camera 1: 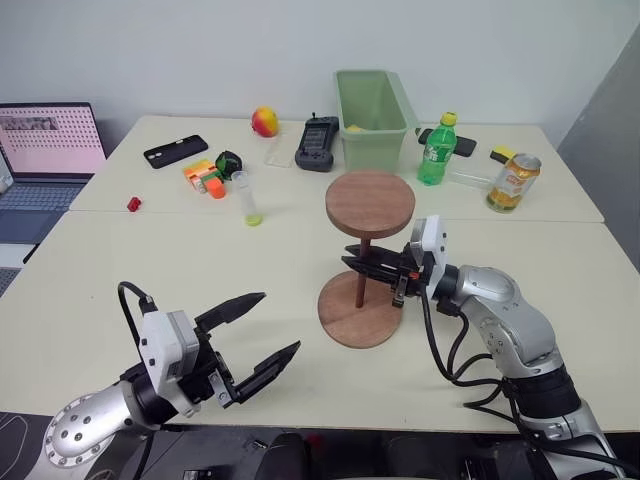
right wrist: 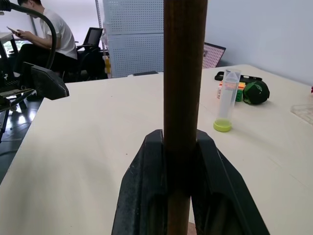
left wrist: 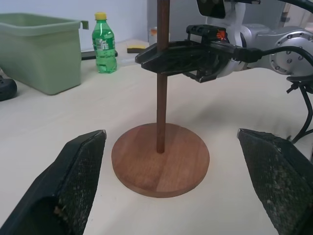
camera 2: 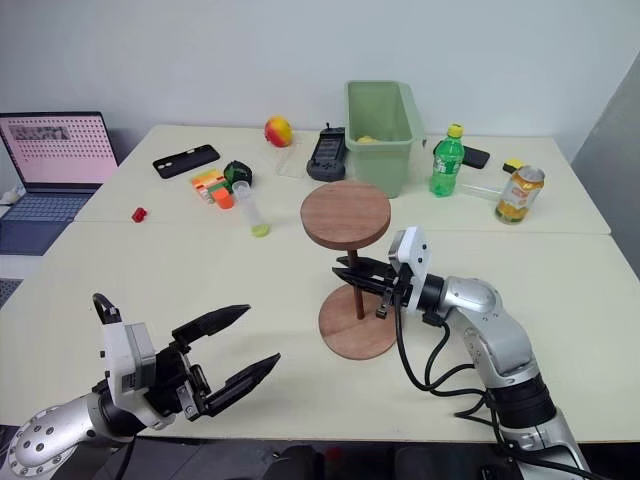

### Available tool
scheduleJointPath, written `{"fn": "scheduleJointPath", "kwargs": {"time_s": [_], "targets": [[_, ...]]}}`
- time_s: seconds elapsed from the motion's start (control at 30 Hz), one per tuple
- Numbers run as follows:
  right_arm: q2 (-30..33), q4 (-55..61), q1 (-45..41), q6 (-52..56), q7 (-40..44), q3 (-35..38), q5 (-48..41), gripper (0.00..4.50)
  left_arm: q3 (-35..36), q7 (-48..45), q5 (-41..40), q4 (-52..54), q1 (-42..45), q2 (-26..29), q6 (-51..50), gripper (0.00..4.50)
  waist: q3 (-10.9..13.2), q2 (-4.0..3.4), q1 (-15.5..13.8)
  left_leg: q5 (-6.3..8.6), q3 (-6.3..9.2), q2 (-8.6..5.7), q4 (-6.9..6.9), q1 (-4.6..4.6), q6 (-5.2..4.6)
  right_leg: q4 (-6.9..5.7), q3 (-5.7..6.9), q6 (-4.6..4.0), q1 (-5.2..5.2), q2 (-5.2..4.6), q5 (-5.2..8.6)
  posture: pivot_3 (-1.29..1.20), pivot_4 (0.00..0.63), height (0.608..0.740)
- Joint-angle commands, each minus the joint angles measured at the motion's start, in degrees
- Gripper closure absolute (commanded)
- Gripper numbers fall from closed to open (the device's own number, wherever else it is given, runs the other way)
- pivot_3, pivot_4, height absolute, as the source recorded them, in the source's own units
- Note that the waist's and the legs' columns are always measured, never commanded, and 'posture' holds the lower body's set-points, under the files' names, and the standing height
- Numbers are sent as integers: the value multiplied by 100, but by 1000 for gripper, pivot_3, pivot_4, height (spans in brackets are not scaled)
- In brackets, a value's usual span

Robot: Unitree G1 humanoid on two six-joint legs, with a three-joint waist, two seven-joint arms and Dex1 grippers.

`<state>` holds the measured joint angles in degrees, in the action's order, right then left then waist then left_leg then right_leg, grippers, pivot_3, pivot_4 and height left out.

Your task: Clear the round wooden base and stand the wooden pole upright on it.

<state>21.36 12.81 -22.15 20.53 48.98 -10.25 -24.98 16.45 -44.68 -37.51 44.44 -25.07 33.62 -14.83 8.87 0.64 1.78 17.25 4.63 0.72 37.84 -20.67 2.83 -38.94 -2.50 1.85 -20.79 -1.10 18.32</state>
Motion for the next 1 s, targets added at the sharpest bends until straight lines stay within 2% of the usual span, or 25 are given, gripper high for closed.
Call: {"fn": "scheduleJointPath", "kwargs": {"time_s": [0.03,0.6,0.67,0.7,0.83,0.93,1.0], "targets": [[150,-45,154,432,59,-172,25,4250,2,-28,6,57,22,34,83,0,5,-3,0,0,0,0,-1,0,0,0,0,0,-1,0,0,0,150,740],[358,432,-75,1193,-26,-149,-230,4250,-5,-274,102,-183,-34,-38,334,0,30,-2,-1,1,-3,0,-8,-20,0,6,-1,-3,-24,-2,2,0,150,740],[377,483,-89,1272,-23,-127,-273,3550,-4,-290,106,-193,-66,-43,367,0,30,0,-1,1,-3,0,-9,-21,1,6,-2,-3,-25,-3,2,0,150,740],[385,501,-101,1313,-12,-119,-302,3406,-6,-296,107,-197,-74,-43,380,0,37,6,-2,1,-3,0,-9,-21,1,7,-2,-3,-26,-3,3,0,150,740],[392,540,-150,1419,-13,-83,-340,2293,-23,-320,109,-230,-95,-42,436,0,83,-3,-4,1,-7,-2,-9,-38,1,4,-5,-4,-44,-4,2,0,150,740],[404,559,-169,1468,-10,-41,-359,1725,-34,-334,114,-247,-94,-45,456,0,86,-2,-3,1,-4,0,-9,-46,1,4,-1,-4,-52,-4,3,0,150,740],[421,582,-179,1498,-1,-7,-381,1019,-39,-349,116,-257,-89,-50,461,0,89,-2,-3,1,-2,0,-9,-56,1,5,0,-4,-60,-4,3,0,150,740]]}}
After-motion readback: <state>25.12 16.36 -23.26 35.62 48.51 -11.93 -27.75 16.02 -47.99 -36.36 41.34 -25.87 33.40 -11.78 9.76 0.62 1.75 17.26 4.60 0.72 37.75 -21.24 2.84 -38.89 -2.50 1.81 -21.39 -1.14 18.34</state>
